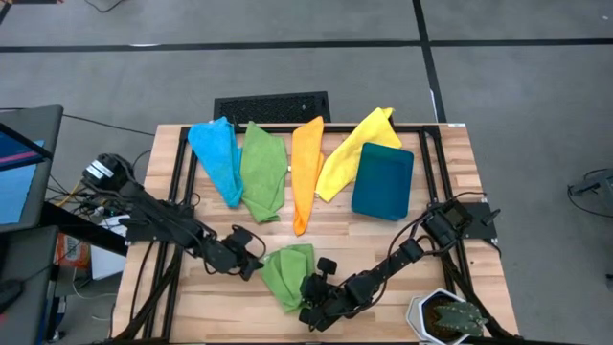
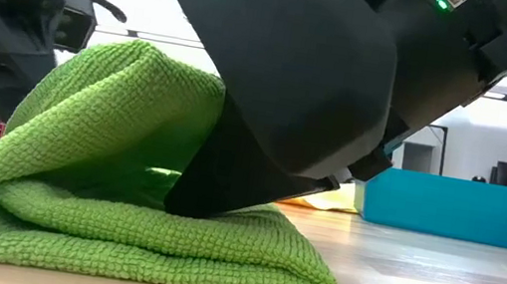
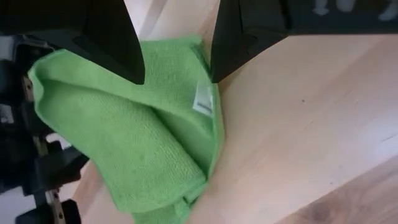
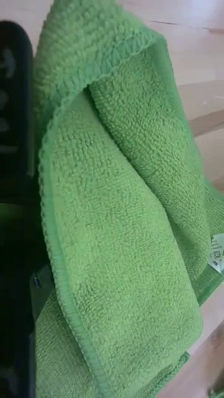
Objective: Fold microfiber towels
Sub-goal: Fold the bottom green microfiber cloth
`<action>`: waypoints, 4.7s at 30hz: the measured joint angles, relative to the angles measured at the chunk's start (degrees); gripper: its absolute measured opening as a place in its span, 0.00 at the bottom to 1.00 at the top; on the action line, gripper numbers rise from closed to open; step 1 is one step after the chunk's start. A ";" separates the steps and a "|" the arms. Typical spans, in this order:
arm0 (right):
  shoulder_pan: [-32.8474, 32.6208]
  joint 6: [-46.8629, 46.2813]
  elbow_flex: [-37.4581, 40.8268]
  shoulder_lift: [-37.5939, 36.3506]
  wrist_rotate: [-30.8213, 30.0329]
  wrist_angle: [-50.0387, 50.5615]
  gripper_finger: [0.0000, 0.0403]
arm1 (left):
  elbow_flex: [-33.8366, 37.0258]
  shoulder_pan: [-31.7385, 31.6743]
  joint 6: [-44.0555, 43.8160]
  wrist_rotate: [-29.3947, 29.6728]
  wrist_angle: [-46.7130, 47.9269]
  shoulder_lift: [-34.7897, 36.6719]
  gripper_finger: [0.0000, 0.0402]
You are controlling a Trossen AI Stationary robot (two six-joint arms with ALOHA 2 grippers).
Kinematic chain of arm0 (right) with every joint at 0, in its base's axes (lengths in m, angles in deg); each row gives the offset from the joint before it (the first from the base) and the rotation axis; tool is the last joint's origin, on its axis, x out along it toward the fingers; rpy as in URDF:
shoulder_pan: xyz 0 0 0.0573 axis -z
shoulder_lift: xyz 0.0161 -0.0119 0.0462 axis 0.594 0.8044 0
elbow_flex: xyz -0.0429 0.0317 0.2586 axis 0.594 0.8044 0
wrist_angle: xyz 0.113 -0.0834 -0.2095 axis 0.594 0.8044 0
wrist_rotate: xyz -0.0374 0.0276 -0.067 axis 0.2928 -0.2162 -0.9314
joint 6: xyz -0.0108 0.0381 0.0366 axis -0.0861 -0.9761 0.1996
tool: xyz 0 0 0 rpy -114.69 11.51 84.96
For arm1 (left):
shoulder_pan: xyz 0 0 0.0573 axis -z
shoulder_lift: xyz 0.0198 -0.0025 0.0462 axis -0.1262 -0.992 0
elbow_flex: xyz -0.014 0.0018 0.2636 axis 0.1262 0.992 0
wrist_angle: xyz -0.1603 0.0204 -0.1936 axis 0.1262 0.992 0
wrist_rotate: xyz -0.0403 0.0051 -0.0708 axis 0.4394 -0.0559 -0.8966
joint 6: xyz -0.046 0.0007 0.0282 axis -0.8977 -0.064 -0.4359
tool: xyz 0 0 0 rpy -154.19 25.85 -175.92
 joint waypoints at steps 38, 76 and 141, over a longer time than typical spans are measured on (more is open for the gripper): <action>-0.67 0.79 -2.79 -3.13 0.03 12.38 0.24 | -11.89 -8.08 6.53 -5.21 -4.94 -5.32 0.00; -5.21 -13.54 -9.68 -6.03 -2.85 25.15 0.24 | -12.14 -11.56 4.95 -6.34 -23.78 -17.17 0.00; 4.50 -47.54 -9.31 -4.61 10.10 28.62 0.26 | -17.05 -14.05 13.98 -6.23 -20.32 -17.78 0.00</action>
